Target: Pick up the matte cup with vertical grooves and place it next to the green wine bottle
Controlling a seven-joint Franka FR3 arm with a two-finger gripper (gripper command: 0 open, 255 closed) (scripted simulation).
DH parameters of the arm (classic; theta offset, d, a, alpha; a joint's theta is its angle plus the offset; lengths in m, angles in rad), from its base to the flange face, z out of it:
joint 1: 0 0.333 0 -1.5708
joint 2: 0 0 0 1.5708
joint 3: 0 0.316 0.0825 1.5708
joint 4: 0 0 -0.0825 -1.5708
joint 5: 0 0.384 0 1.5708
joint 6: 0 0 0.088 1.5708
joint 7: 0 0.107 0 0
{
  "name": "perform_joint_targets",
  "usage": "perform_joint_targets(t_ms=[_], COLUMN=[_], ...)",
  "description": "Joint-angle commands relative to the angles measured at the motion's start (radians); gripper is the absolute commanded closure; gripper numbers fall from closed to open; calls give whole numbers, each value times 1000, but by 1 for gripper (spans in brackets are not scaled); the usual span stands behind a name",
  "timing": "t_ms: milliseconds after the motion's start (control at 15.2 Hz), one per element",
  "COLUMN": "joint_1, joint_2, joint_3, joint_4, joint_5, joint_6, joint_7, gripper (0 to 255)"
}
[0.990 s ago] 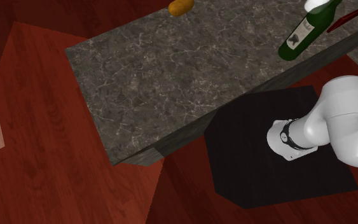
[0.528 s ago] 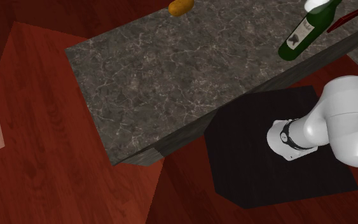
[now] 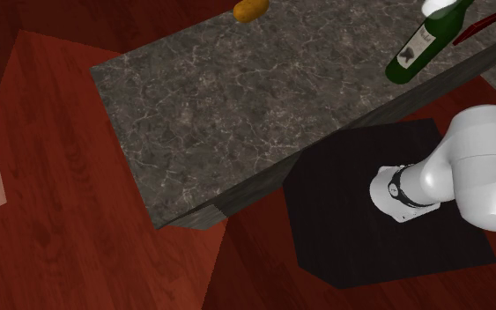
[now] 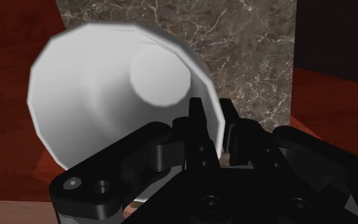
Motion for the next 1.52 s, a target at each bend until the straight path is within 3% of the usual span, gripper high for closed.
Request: perform_joint_targets(t_ms=[0, 396, 1452], joint_1=[-6, -28, -77], joint_2=[-1, -26, -152], joint_3=[-36, -154, -149], joint_4=[17, 57, -255], joint_5=[-10, -51, -111], joint_6=[-5, -24, 166], joint_7=[-47, -199, -145], gripper=[255, 255, 255])
